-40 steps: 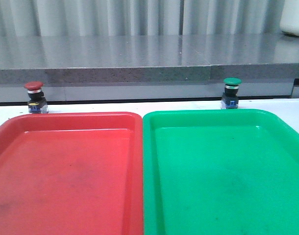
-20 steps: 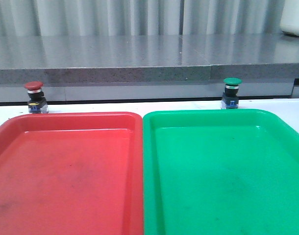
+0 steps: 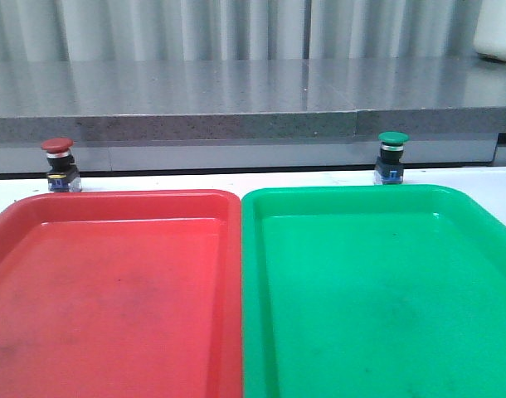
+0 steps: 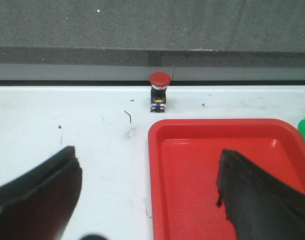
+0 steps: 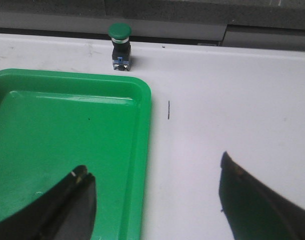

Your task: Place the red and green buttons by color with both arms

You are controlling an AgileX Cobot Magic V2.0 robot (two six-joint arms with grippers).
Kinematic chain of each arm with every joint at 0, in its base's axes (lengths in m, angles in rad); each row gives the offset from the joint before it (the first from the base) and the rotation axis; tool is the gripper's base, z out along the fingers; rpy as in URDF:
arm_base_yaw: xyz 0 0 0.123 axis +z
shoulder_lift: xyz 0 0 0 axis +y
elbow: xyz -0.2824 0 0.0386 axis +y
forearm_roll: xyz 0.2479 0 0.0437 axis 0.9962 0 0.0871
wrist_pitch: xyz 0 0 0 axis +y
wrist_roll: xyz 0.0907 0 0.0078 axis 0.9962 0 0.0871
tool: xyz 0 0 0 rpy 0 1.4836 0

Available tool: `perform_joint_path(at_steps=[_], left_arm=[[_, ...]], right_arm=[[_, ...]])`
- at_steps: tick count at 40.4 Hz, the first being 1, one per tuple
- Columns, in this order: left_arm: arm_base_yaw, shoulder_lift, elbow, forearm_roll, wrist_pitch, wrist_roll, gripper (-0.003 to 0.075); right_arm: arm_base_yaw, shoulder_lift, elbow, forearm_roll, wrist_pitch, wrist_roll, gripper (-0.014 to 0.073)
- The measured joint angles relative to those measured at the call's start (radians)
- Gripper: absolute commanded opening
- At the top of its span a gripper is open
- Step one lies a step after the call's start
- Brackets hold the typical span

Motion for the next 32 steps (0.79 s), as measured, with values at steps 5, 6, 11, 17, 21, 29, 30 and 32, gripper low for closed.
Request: perform_joint_path(at_steps=[5, 6, 11, 17, 21, 29, 30, 32], left_arm=[[-0.005, 0.129, -0.079, 0.000, 0.022, 0.013, 0.0554], [-0.007, 0.154, -0.100, 0.000, 0.027, 0.013, 0.0554], [-0.041, 0.307, -0.190, 0.000, 0.031, 0.013, 0.0554], [-0.070, 0.509, -0.295, 0.000, 0.031, 0.013, 0.0554], [-0.072, 0.626, -0.359, 0.000, 0.031, 0.013, 0.0554], [-0.073, 0.843, -0.492, 0.000, 0.033, 0.013, 0.0554], [-0.073, 0.870, -0.505, 0.000, 0.033, 0.013, 0.0554], [-0.073, 0.915, -0.534, 0.000, 0.035, 0.013, 0.0554]], right_arm=[[0.000, 0.000, 0.000, 0.000, 0.000, 0.000, 0.0540], [0.000, 0.000, 0.000, 0.000, 0.000, 0.000, 0.0540], [0.000, 0.000, 0.000, 0.000, 0.000, 0.000, 0.0540], [0.000, 0.000, 0.000, 0.000, 0.000, 0.000, 0.0540], [0.000, 0.000, 0.000, 0.000, 0.000, -0.002, 0.0540], [0.000, 0.000, 0.000, 0.000, 0.000, -0.002, 0.0540], [0.000, 0.000, 0.000, 0.000, 0.000, -0.002, 0.0540], [0.000, 0.000, 0.000, 0.000, 0.000, -0.002, 0.0540]])
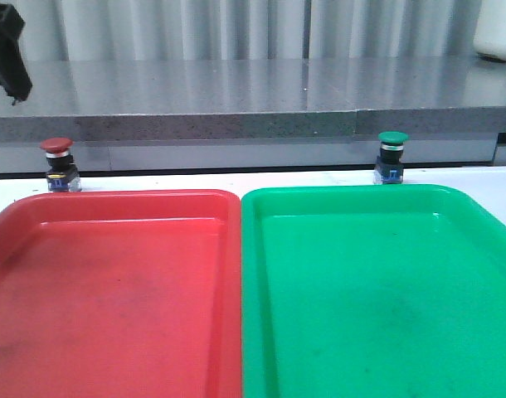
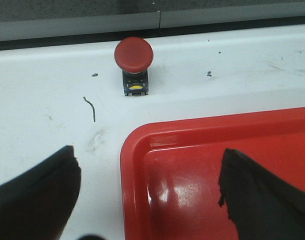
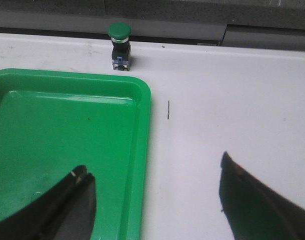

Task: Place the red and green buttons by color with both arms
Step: 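Move the left gripper down over the red button and close it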

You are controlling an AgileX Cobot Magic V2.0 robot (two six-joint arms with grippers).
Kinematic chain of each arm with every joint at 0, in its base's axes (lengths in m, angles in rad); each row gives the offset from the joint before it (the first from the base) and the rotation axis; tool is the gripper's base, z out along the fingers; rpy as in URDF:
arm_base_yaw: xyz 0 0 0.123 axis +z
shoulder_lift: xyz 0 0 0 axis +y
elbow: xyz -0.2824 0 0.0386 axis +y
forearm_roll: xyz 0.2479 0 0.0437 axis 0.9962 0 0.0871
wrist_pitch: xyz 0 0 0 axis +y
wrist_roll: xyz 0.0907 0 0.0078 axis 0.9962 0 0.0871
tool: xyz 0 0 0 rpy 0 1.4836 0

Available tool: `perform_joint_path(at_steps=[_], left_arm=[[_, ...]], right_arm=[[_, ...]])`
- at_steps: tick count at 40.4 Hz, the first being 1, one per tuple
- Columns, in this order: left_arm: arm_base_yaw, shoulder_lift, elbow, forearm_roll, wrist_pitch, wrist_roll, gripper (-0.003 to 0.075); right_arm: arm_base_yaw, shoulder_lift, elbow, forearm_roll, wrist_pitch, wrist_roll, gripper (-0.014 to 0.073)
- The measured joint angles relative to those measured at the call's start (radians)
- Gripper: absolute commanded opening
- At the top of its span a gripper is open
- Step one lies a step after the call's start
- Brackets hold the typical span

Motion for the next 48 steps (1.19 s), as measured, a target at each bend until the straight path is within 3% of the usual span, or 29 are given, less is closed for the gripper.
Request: perform_joint_path(at_steps=[28, 48], left_arm=[[0.000, 0.443, -0.395, 0.003, 0.043, 0.000, 0.0554], [0.023, 0.556, -0.472, 0.004, 0.026, 0.000, 0.0554]], right_arm=[[0.000, 0.000, 0.000, 0.000, 0.000, 0.000, 0.0540], [0.000, 0.000, 0.000, 0.000, 0.000, 0.000, 0.0540]])
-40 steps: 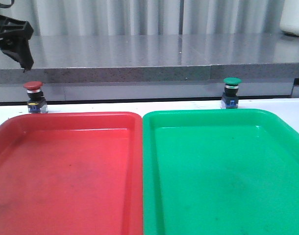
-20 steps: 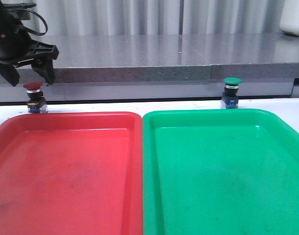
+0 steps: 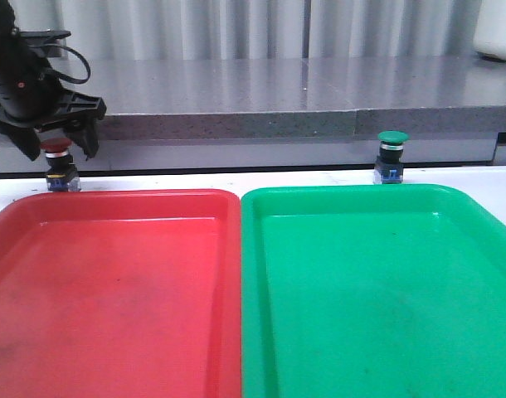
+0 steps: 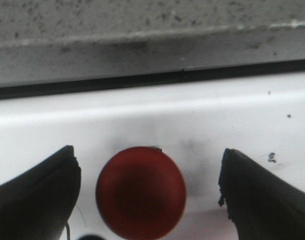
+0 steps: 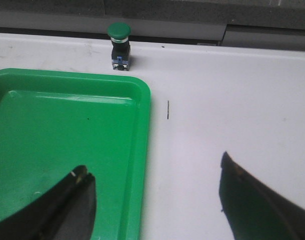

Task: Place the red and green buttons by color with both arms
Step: 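Move the left gripper down over the red button and close it, then lift the red button with the left gripper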

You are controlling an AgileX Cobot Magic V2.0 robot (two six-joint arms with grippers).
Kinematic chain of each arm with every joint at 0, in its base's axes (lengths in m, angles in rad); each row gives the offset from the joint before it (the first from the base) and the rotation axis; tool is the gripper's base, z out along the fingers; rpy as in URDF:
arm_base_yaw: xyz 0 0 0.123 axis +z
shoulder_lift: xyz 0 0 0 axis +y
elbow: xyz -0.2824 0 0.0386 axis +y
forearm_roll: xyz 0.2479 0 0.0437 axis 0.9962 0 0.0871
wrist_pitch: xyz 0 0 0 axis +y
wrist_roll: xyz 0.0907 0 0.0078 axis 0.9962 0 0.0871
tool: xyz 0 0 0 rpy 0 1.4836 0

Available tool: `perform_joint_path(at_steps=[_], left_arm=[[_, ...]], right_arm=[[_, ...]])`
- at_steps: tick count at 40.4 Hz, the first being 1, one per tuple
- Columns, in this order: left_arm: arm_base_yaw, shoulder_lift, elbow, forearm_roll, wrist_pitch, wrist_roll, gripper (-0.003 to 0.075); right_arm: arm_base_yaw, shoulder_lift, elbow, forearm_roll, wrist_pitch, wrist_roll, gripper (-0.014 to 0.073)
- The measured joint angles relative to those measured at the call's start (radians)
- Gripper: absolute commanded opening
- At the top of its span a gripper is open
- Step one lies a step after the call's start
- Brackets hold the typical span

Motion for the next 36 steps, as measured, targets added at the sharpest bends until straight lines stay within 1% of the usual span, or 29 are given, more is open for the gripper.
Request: perform_joint_path(at_steps=[3, 7, 13, 16, 19, 21, 28, 36], left_arm=[[0.004, 0.009, 0.000, 0.000, 0.002, 0.000, 0.0528], [0.006, 0.010, 0.000, 0.002, 0.002, 0.000, 0.0447], [0.008, 0.010, 0.000, 0.000, 0.000, 0.000, 0.0303], [0.008, 0.010, 0.000, 0.000, 0.000, 0.000, 0.0252], [0.008, 0.010, 0.000, -0.002, 0.000, 0.000, 0.0218], [0.008, 0.010, 0.000, -0.004, 0.000, 0.000, 0.0204], [0.008, -0.015, 0.000, -0.004, 0.002, 0.000, 0.0199], [0.008, -0.131, 0.000, -0.004, 0.040, 0.000, 0.0199]], right_arm=[[0.000, 0.000, 0.000, 0.000, 0.000, 0.000, 0.0540], [0.000, 0.000, 0.000, 0.000, 0.000, 0.000, 0.0540], [0.000, 0.000, 0.000, 0.000, 0.000, 0.000, 0.0540], [0.000, 0.000, 0.000, 0.000, 0.000, 0.000, 0.0540], [0.000, 0.000, 0.000, 0.000, 0.000, 0.000, 0.0540], [0.000, 0.000, 0.000, 0.000, 0.000, 0.000, 0.0540], [0.000, 0.000, 0.000, 0.000, 0.000, 0.000, 0.0540], [0.000, 0.000, 0.000, 0.000, 0.000, 0.000, 0.0540]])
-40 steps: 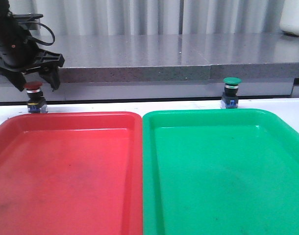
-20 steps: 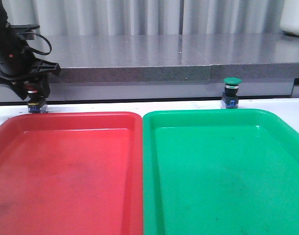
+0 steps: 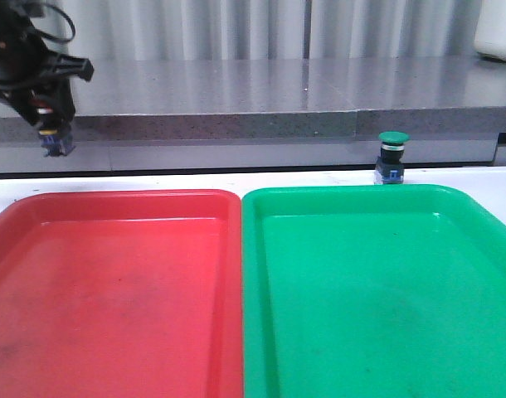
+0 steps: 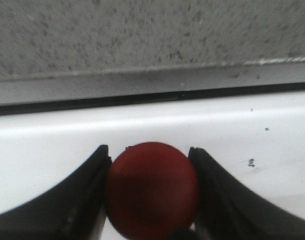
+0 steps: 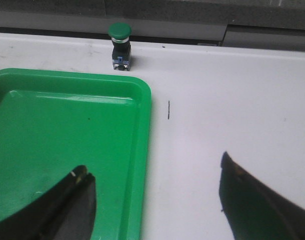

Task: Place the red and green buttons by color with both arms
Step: 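Lift the red button with the left gripper, then lower the red button into the red tray with the left gripper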

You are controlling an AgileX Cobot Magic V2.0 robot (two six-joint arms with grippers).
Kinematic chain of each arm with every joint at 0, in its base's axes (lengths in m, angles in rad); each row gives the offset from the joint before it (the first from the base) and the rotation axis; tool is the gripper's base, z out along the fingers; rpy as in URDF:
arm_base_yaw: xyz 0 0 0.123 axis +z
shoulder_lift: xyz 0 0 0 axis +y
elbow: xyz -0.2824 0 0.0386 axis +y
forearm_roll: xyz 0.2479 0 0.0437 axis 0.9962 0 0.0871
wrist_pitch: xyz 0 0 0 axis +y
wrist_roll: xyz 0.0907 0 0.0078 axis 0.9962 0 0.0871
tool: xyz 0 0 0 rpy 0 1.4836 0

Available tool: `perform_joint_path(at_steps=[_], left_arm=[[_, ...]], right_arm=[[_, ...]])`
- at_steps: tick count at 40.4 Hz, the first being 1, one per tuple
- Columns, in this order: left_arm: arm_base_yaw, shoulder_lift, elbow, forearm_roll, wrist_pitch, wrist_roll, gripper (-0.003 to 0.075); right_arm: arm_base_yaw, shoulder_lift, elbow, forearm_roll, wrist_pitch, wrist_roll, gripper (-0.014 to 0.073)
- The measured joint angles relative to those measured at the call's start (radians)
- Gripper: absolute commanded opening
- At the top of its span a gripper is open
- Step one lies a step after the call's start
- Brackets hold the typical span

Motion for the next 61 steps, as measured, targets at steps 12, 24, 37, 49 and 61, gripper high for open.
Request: perform_joint_path(at_steps=[12, 24, 37, 49, 61], left_arm=[[-0.004, -0.228, 0.137, -0.039, -0.003, 0.040, 0.0199], [-0.102, -0.371, 0.366, -0.045, -0.058, 0.047, 0.0199], [-0.217, -0.422, 0.570, -0.083, -0.141, 0.048, 0.0199], [-0.263, -0.425, 0.737, -0.101, -0.220, 0.048, 0.0199], [-0.266, -0.408, 0.774, -0.110, -0.235, 0.048, 0.0206]], right_arm=[[0.000, 0.000, 0.000, -0.001, 0.000, 0.000, 0.0540], [0.000, 0.000, 0.000, -0.001, 0.000, 0.000, 0.0540], [0.000, 0.000, 0.000, -0.001, 0.000, 0.000, 0.0540], [0.000, 0.000, 0.000, -0.001, 0.000, 0.000, 0.0540], [0.000, 0.000, 0.000, -0.001, 0.000, 0.000, 0.0540]])
